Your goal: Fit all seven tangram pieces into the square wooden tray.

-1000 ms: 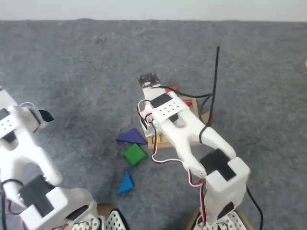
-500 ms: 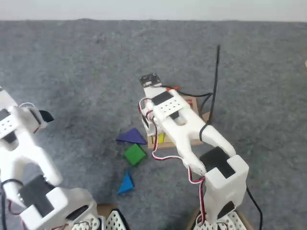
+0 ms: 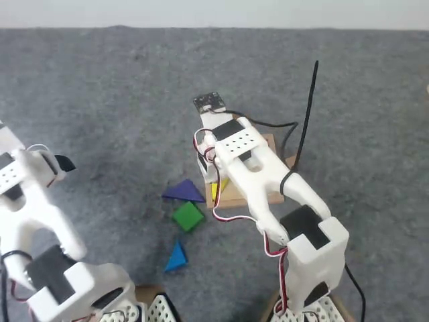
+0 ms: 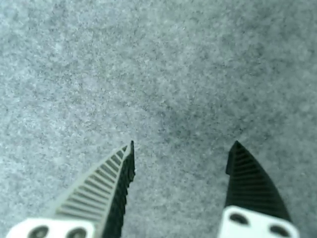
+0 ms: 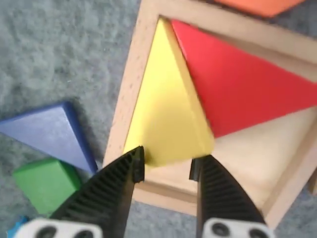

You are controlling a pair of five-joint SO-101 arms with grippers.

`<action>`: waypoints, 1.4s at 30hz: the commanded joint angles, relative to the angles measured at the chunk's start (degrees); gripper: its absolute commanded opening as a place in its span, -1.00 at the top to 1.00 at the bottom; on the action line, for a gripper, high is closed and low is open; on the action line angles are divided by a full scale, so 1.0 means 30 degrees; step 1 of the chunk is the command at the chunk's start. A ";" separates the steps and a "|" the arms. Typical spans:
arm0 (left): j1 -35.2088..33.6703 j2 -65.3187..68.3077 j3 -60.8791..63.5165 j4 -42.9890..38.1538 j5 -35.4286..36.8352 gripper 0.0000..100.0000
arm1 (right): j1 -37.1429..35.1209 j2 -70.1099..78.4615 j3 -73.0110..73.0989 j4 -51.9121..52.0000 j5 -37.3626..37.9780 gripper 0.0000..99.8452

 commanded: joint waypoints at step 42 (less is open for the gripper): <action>0.5421 -0.0938 0.4938 -0.2667 -0.0703 0.41 | 0.2505 -0.3238 0.0821 -0.7341 0.5040 0.67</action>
